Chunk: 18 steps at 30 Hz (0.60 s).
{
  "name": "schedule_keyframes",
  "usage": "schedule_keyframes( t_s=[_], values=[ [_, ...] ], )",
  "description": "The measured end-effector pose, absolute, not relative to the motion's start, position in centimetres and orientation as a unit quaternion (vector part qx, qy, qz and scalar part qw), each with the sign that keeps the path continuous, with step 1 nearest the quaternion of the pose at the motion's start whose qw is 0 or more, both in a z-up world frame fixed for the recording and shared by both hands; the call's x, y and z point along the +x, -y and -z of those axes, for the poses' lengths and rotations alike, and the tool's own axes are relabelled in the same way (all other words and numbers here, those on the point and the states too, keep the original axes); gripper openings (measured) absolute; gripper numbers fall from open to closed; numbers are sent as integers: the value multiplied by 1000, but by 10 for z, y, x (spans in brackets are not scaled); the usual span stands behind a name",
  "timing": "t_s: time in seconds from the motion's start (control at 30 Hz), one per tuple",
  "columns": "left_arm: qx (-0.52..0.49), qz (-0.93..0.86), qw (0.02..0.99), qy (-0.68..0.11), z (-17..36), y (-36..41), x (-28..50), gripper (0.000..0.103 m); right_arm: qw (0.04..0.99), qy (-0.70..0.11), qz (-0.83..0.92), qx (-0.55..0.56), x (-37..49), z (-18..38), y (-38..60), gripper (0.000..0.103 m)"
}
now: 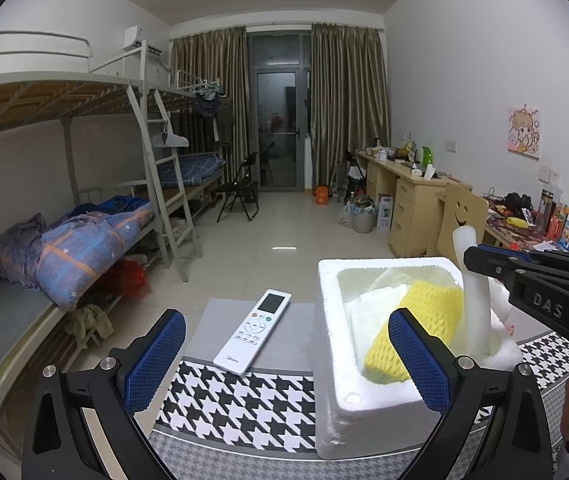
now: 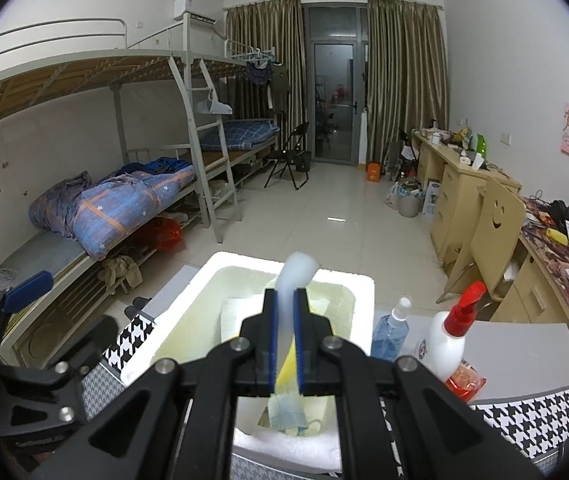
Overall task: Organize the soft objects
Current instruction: 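Lower the white foam stick into the foam box and open the right tool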
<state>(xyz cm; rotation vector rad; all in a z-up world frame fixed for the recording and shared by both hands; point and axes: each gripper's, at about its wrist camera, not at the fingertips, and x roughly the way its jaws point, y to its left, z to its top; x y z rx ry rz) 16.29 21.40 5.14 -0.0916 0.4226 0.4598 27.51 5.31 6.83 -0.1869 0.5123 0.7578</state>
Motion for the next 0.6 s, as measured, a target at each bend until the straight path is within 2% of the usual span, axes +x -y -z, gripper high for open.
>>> schedule_keyframes(
  t_s=[0.3, 0.33, 0.4, 0.43, 0.47, 0.53, 0.6],
  values=[
    [-53, -239, 947, -209, -47, -226, 153, 102, 892, -260, -358, -95, 281, -60, -62, 10],
    [-53, -240, 947, -209, -47, -227, 152, 102, 892, -260, -357, -93, 282, -60, -63, 13],
    [-55, -242, 946, -208, -47, -229, 151, 102, 895, -260, -350, -98, 284, -57, -66, 20],
    [-56, -242, 946, -208, -47, -230, 151, 102, 895, -260, -346, -104, 285, -56, -67, 32],
    [-56, -241, 946, -209, -47, -232, 151, 102, 896, -262, -343, -109, 285, -55, -68, 48],
    [-58, -242, 946, -209, -47, -233, 151, 102, 897, -265, -338, -108, 286, -53, -66, 64],
    [-59, -239, 946, -212, -46, -234, 153, 102, 900, -257, -336, -106, 284, -54, -64, 66]
  ],
)
